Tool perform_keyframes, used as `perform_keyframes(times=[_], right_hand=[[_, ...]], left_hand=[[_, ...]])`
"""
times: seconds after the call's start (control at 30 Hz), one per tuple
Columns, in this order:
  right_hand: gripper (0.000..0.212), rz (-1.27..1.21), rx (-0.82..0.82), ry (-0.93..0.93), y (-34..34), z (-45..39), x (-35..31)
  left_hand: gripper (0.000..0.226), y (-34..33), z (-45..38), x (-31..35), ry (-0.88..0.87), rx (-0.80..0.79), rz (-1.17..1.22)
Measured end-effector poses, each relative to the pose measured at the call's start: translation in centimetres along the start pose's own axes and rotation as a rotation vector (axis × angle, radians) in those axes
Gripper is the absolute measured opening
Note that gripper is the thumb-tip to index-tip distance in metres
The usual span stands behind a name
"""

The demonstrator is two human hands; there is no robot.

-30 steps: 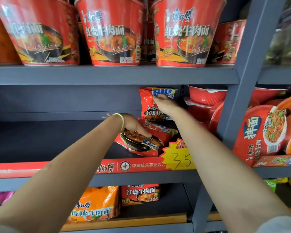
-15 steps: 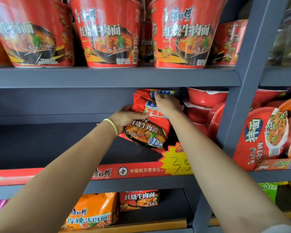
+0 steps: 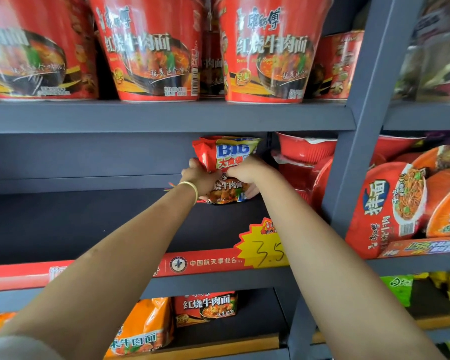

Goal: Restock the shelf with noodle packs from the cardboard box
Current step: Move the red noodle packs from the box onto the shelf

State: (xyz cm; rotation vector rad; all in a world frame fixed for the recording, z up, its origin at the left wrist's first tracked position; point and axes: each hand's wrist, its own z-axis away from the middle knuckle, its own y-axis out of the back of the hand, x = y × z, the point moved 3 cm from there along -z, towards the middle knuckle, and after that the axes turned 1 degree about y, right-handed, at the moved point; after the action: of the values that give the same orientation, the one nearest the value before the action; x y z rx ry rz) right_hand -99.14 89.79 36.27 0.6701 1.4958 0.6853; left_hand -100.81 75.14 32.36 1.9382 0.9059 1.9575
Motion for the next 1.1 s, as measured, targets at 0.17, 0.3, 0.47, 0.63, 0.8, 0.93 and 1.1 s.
perform_keyframes(times=[0.17, 0.3, 0.47, 0.63, 0.8, 0.93, 1.1], right_hand=[[0.035, -0.044, 0.069, -0.020, 0.2, -0.4, 0.3], [0.059, -0.106, 0.135, -0.083, 0.5, -1.0, 0.4], [0.047, 0.062, 0.165, 0.043, 1.2, -0.7, -0.5], [0.029, 0.202, 0.133, 0.308, 1.1, 1.2, -2.9], [0.024, 0.195, -0.024, 0.623, -1.9, 4.3, -7.3], [0.024, 0.153, -0.123, 0.790, -7.3, 8.0, -11.7], [0.017, -0.157, -0.191, 0.933, -17.8, 15.3, -18.9]], left_hand=[[0.052, -1.4, -0.8, -0.4, 0.066, -0.095, 0.466], [0.054, -1.3, -1.1, -0.5, 0.098, -0.118, 0.555], [0.069, -0.6, -0.2, -0.1, 0.059, -0.169, 0.447], [0.018, 1.8, 2.1, 1.2, -0.065, -0.040, 0.204], [0.018, 8.3, 7.2, -0.9, -0.238, 0.220, 0.124], [0.019, 15.5, 13.4, -6.8, -0.303, 0.499, 0.012], [0.022, 25.1, 21.7, -18.2, -0.261, 0.676, -0.061]])
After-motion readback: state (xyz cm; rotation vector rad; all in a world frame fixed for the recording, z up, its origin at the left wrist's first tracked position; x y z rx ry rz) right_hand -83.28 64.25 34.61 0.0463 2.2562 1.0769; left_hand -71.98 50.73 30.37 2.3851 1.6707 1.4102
